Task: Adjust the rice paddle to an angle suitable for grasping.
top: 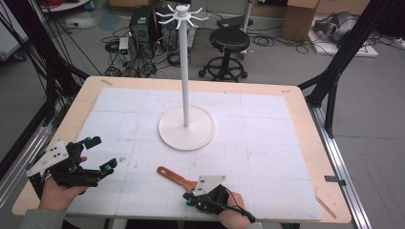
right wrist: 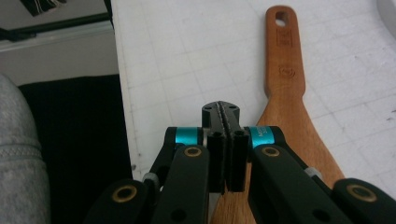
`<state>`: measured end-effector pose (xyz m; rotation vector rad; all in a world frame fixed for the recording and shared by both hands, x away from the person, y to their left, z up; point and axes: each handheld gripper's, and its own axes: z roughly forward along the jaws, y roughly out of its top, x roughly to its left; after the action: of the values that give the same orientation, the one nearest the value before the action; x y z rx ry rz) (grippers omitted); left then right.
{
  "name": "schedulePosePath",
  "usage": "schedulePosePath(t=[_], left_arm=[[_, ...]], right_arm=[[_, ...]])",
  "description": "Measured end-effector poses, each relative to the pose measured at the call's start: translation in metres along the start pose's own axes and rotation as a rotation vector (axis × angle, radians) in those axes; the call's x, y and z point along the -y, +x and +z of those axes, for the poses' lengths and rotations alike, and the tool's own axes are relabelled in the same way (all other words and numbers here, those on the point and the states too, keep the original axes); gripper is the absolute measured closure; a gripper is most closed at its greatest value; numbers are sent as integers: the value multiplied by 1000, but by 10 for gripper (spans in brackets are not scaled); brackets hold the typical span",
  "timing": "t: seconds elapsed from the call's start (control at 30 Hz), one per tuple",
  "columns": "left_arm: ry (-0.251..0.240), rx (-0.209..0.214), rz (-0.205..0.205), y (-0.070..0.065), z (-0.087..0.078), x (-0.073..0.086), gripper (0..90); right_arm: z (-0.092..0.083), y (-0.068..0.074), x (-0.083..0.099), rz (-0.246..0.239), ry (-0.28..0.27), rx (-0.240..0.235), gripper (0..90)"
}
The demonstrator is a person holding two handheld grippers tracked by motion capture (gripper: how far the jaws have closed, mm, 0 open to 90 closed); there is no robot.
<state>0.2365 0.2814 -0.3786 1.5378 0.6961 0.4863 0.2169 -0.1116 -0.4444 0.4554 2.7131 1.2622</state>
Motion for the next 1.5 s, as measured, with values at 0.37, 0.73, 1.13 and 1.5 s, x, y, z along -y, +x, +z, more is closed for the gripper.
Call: schedulePosePath(t=[0.37,0.73,1.13,1.5], left_arm=[[-4,-2,-4,1,-1,0,18],[-7,-4,-10,2,-2,1,18],[-11,-5,-15,2,-3,0,18],[-18,3,-19,2,-4,-1,18]], right_arm=[[0,0,2,-13,35,16,898],[-10,-10,11,24,35,36,899],[-16,-16,15,40,39,35,900],[-24,-23,21,61,42,36,900]])
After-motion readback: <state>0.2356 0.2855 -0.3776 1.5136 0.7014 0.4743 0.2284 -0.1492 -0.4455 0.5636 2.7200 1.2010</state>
